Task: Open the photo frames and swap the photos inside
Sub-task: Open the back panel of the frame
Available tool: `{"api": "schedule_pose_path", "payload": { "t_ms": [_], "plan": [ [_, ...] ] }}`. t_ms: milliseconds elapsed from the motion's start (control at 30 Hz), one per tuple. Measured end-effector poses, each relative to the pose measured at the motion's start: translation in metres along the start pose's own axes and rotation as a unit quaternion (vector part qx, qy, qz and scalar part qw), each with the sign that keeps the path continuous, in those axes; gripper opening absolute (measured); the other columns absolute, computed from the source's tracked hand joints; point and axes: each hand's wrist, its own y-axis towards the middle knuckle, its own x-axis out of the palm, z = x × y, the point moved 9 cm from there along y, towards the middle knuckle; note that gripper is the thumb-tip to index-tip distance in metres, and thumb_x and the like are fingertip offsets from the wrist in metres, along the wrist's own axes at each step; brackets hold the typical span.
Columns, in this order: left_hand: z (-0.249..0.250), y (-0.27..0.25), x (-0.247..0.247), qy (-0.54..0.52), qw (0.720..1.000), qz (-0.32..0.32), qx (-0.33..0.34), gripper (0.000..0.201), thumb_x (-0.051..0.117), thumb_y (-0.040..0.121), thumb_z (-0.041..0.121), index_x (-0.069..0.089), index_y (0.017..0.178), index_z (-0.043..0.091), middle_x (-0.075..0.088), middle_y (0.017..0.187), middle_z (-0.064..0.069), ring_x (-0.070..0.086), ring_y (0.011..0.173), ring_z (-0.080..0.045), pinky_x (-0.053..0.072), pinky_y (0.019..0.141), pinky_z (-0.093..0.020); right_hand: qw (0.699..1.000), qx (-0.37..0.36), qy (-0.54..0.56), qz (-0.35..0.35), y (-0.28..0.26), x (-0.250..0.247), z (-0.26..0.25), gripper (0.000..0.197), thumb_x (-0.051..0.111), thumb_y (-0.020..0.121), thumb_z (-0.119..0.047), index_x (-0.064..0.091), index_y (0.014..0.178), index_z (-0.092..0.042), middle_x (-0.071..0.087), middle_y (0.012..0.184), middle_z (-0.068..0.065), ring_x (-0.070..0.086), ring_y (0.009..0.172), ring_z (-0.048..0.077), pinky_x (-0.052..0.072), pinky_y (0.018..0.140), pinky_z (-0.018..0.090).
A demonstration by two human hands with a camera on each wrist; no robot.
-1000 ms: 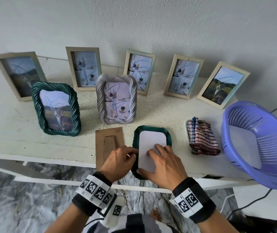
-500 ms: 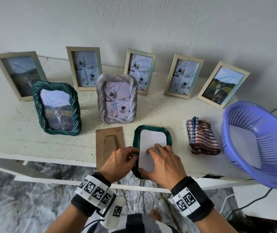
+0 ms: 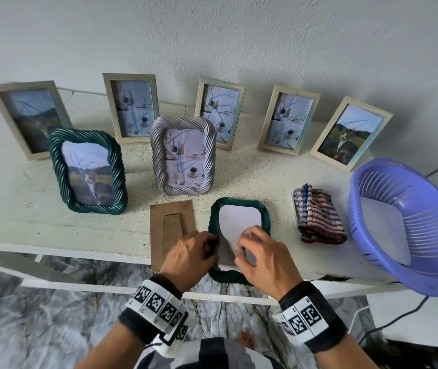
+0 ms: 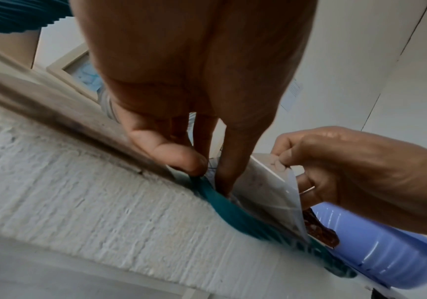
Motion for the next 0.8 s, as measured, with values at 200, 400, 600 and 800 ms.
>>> {"api": "schedule_pose_path", "payload": {
  "t_ms": [200, 400, 600, 800],
  "plan": [
    [-0.001, -0.001, -0.002, 0.009, 1.0, -0.005, -0.006, 0.039, 0.07, 0.082, 0.035, 0.06, 0.118, 0.026, 0.055, 0.095, 0.007, 0.059, 0.081, -0.012, 0.055, 0.076, -0.03, 0.995, 0.031, 0.015, 0.093, -0.012, -0.026, 0.006, 0.016, 0.044, 0.088, -0.028, 0.051, 0.079, -0.018, 0.05, 0.078, -0.006, 0.047, 0.058, 0.011, 0.045, 0.05, 0.026],
    [0.0, -0.001, -0.001, 0.008, 1.0, -0.013, 0.005, 0.042, 0.07, 0.084, 0.038, 0.058, 0.122, 0.027, 0.051, 0.092, 0.009, 0.055, 0.079, -0.006, 0.046, 0.072, -0.018, 0.969, 0.086, -0.054, 0.227, -0.02, -0.075, 0.016, 0.011, 0.056, 0.088, -0.012, 0.054, 0.078, -0.01, 0.05, 0.064, -0.004, 0.042, 0.049, 0.01, 0.034, 0.049, 0.018],
    [-0.001, -0.001, 0.0, 0.024, 0.999, -0.021, 0.006, 0.053, 0.069, 0.083, 0.044, 0.051, 0.131, 0.031, 0.048, 0.091, 0.01, 0.053, 0.08, -0.007, 0.049, 0.076, -0.024, 0.95, 0.151, -0.019, 0.273, -0.027, -0.091, 0.051, 0.018, 0.071, 0.077, 0.001, 0.055, 0.074, -0.007, 0.051, 0.053, -0.002, 0.041, 0.043, 0.014, 0.032, 0.05, 0.019],
    [0.0, -0.001, -0.003, 0.016, 1.0, -0.019, 0.006, 0.045, 0.066, 0.086, 0.046, 0.057, 0.125, 0.026, 0.049, 0.091, 0.012, 0.054, 0.075, 0.0, 0.047, 0.071, -0.016, 0.933, 0.184, 0.155, 0.266, -0.044, -0.082, 0.086, 0.019, 0.068, 0.081, -0.005, 0.053, 0.077, -0.016, 0.062, 0.057, 0.001, 0.063, 0.05, 0.016, 0.056, 0.056, 0.031]
  ]
}}
